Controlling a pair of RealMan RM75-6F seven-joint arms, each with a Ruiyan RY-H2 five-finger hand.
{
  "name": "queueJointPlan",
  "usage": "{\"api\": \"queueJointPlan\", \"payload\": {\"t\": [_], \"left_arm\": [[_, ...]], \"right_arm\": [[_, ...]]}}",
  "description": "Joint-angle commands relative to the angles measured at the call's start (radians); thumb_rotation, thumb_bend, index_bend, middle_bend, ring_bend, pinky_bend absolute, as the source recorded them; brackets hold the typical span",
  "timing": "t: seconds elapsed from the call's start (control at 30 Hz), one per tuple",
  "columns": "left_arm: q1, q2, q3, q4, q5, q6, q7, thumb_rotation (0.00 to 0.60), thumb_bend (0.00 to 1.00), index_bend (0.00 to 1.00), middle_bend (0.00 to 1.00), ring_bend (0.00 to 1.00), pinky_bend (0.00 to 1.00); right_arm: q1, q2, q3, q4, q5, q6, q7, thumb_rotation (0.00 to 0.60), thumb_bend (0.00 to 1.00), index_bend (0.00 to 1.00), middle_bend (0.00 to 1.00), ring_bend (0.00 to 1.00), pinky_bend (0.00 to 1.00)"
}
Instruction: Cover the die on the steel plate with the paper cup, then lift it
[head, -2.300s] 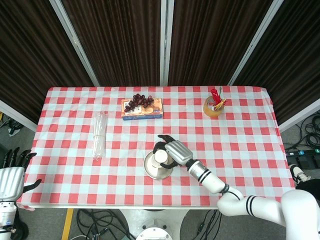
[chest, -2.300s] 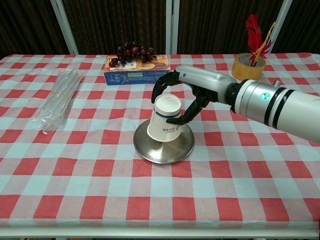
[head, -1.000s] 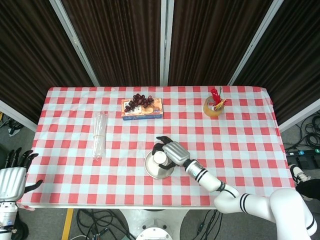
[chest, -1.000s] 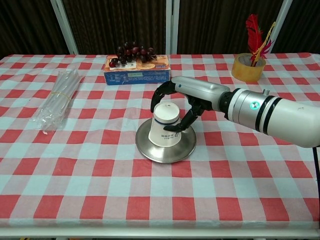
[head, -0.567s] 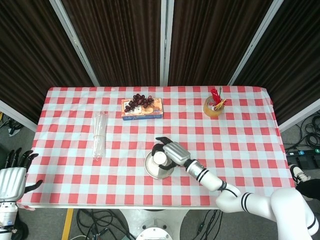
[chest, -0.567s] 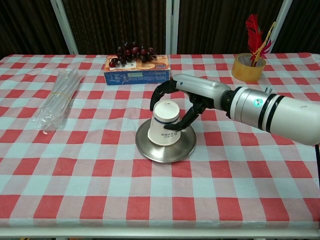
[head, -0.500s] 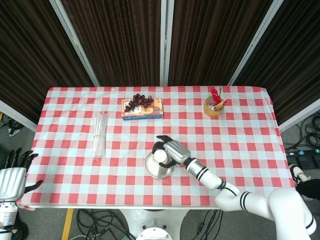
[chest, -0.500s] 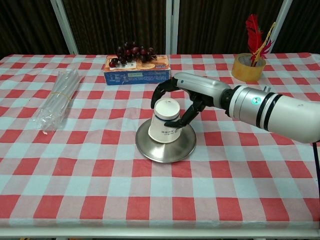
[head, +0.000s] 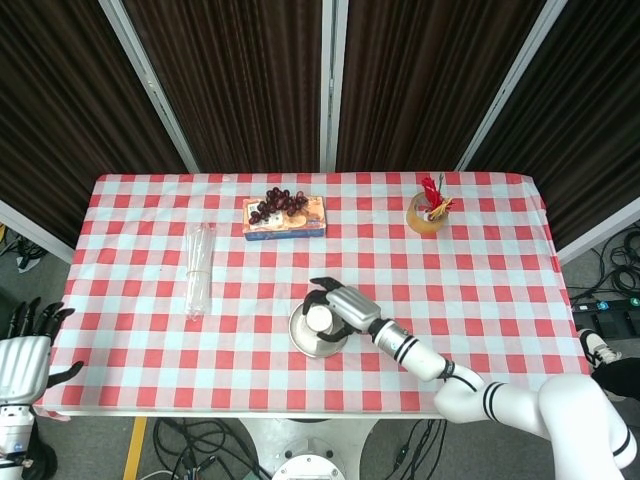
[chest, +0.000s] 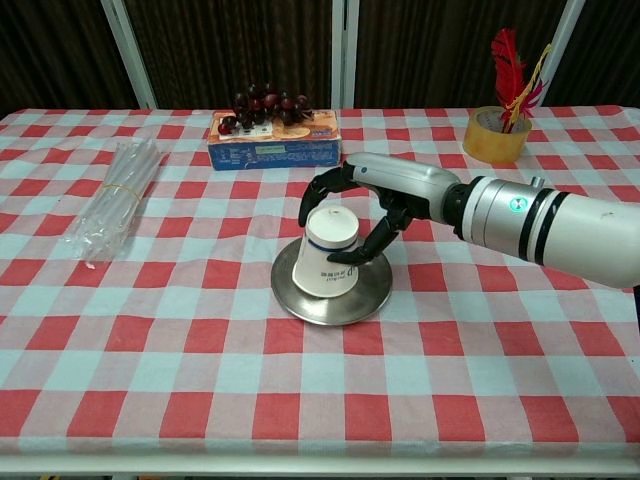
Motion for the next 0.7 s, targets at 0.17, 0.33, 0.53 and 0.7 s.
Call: {"api": "queueJointPlan", "payload": {"t": [0.17,0.33,0.53,0.7], "left_arm": [[-0.001,-0.001,-0.001,0.0,0.002,0.0,0.002,0.6,0.0,0.22,0.16,0.02,0.02],[-0.003,0.0,-0.002,-0.002,0.002,-0.001,0.006,0.6,0.0,0.22,0.16,0.02,0.02],[0.002,-0.001,0.0,-0.002,-0.002,0.0,0.004,0.6,0.0,0.22,0.16,0.02,0.02],[0.0,-0.001,-0.001,-0.001,0.001,0.0,0.005,0.6,0.0,0.22,0.16,0.02,0.02]], "right_arm": [[0.003,0.004,-0.038,-0.024,-0.048,0.018,0.027,0.6,0.29,0.51,0.28,0.03,0.0],[0.001,0.011,-0.045,-0.025,-0.062,0.042,0.021,0.6,0.29,0.5,0.28,0.03,0.0],[0.003,-0.016,-0.008,0.039,-0.013,0.033,0.036,0.6,0.29,0.5,0.28,0.03,0.0],[-0.017,0.005,-0.005,0.024,-0.032,0.101,0.098,0.6,0.3,0.49,0.28,0.03,0.0]]}}
